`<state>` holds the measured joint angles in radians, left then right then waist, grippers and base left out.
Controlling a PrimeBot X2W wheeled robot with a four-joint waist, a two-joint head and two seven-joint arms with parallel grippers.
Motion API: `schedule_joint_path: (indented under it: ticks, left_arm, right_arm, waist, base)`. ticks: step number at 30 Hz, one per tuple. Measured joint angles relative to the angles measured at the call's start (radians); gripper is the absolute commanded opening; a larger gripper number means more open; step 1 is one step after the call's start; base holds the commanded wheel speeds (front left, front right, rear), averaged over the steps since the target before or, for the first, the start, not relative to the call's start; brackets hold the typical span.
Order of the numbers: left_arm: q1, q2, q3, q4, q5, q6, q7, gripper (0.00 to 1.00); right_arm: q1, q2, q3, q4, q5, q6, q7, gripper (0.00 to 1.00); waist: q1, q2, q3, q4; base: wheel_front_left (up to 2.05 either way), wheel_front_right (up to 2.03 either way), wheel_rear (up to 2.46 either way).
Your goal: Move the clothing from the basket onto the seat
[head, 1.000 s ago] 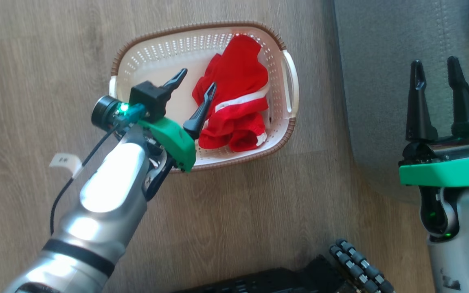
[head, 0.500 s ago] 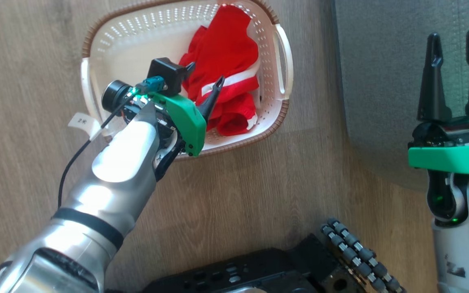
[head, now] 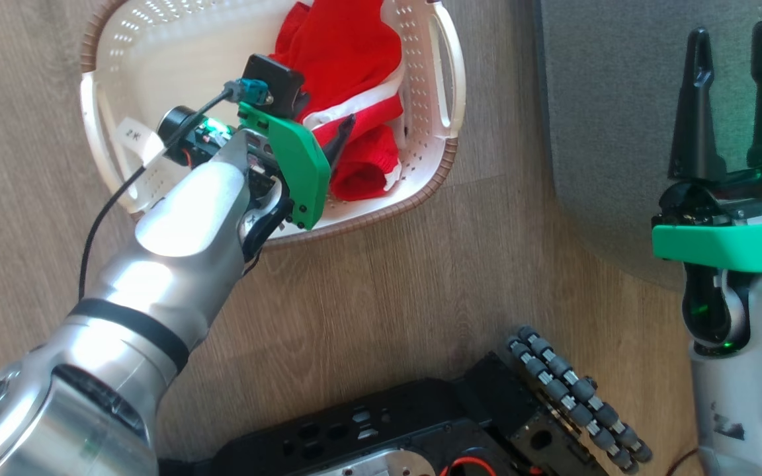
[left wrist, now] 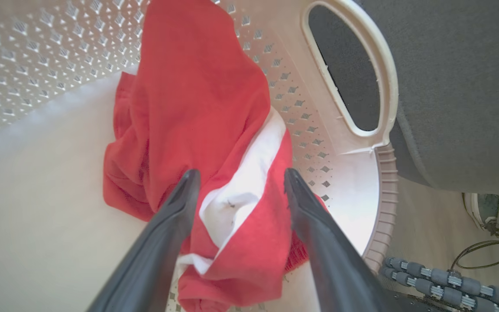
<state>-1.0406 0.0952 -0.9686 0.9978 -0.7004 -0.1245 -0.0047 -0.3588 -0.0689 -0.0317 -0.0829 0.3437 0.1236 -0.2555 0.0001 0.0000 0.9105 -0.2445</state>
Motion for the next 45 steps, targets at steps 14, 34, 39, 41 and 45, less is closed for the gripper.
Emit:
schedule_joint_path:
  ticks: [14, 34, 39, 41, 45]
  left_arm:
    - [-0.084, 0.030, -0.110, 0.069, -0.117, 0.000, 0.137, 1.00]
    - [-0.122, 0.060, -0.244, 0.035, -0.249, 0.000, 0.228, 0.00]
    - [-0.122, 0.062, -0.251, 0.033, -0.296, 0.000, 0.205, 0.00]
    - [-0.120, 0.064, -0.257, 0.030, -0.302, 0.000, 0.194, 0.00]
    - [-0.119, 0.069, -0.277, 0.021, -0.309, 0.000, 0.157, 0.00]
  right_arm:
    - [-0.022, 0.008, 0.039, 0.007, 0.001, 0.000, 0.000, 1.00]
    - [-0.021, 0.013, 0.056, 0.024, 0.001, 0.000, 0.000, 1.00]
    - [-0.021, 0.013, 0.056, 0.029, 0.000, 0.000, 0.000, 1.00]
    - [-0.022, 0.014, 0.056, 0.037, 0.000, 0.000, 0.000, 1.00]
    - [-0.022, 0.014, 0.055, 0.045, 0.000, 0.000, 0.000, 1.00]
  waist:
    - [0.0000, 0.0000, 0.059, -0.051]
    - [0.0000, 0.0001, 0.047, -0.063]
    - [-0.0001, 0.0001, 0.025, -0.052]
    - [-0.0001, 0.0001, 0.012, -0.047]
    - [-0.0001, 0.0001, -0.023, -0.037]
  base:
    - [0.00, 0.00, 0.00]
    - [0.00, 0.00, 0.00]
    - [0.00, 0.00, 0.00]
    - [0.00, 0.00, 0.00]
    - [0.00, 0.00, 0.00]
